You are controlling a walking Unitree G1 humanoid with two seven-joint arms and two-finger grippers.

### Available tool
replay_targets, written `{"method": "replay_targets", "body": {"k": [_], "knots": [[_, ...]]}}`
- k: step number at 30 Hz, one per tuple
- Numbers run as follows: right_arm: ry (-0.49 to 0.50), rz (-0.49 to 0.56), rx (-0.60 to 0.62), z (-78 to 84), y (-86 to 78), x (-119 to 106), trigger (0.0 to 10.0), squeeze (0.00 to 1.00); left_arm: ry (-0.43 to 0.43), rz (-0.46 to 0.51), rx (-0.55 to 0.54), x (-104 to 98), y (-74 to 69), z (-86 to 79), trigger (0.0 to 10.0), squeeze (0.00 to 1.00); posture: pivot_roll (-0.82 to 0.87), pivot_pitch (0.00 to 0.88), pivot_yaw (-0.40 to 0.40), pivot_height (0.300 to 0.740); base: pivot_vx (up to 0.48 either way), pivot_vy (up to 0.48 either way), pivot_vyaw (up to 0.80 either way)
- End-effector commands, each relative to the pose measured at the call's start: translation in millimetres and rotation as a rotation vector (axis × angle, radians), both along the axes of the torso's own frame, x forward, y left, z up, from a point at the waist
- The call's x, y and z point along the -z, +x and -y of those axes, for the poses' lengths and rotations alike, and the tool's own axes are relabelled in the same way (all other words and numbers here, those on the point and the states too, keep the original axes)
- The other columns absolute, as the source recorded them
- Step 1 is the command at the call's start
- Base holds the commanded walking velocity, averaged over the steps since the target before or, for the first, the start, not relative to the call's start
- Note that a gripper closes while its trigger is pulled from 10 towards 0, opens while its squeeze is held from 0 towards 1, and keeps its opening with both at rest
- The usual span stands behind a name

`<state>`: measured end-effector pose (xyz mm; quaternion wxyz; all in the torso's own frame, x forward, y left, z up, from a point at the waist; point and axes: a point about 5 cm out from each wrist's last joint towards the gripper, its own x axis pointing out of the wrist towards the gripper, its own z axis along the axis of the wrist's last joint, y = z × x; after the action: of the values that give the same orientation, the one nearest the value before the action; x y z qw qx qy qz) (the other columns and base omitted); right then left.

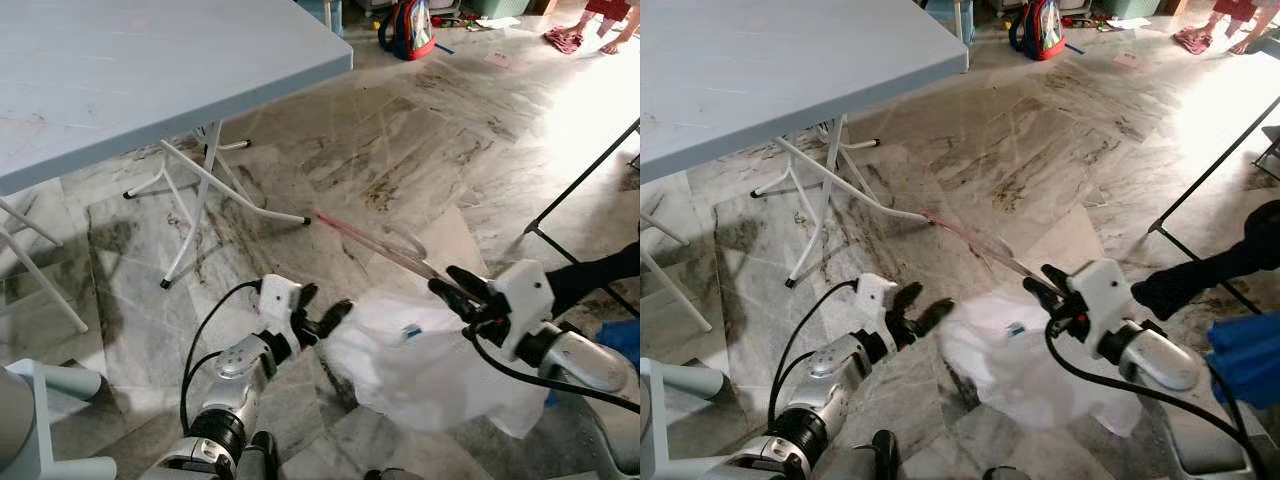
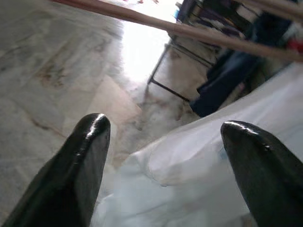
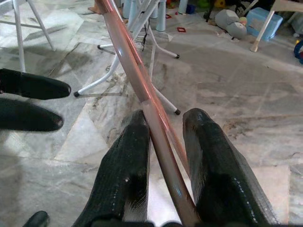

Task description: Hang hanger

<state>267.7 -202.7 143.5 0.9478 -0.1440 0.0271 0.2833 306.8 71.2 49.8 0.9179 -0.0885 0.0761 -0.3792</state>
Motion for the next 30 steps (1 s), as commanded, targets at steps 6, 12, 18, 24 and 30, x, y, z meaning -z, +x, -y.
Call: {"method": "replay_targets", "body": {"k": [6,12,18,24,30], "knots": [[-0.104,0.023,-0.039,-0.3,6.6,0,10.0,0.0,0.06,0.073,0.055,-4,-2.1,-3.0,10.0,1.0,-0.11,0.222,0.014,0.74,0.0,0.0,0.0],[-0.259,0.002,-0.117,5.8,9.5,2,10.0,0.0,0.203,0.292,-0.013,-24,8.2,-23.4,10.0,1.0,-0.1,0.218,0.007,0.74,0.0,0.0,0.0],[-0.339,-0.013,-0.161,11.1,11.6,2,10.0,0.0,0.298,0.422,0.011,-32,7.9,-29.6,10.0,1.0,-0.1,0.215,0.003,0.74,0.0,0.0,0.0],[-0.395,-0.01,-0.228,9.5,18.3,-2,10.0,0.0,0.339,0.433,0.083,-24,-0.4,-26.3,10.0,1.0,-0.1,0.221,0.004,0.74,0.0,0.0,0.0],[-0.452,-0.028,-0.372,7.1,19.6,-13,10.0,0.0,0.38,0.434,0.111,-15,-5.6,-24.5,10.0,0.0,-0.12,0.23,0.008,0.74,0.0,0.0,0.0]]}}
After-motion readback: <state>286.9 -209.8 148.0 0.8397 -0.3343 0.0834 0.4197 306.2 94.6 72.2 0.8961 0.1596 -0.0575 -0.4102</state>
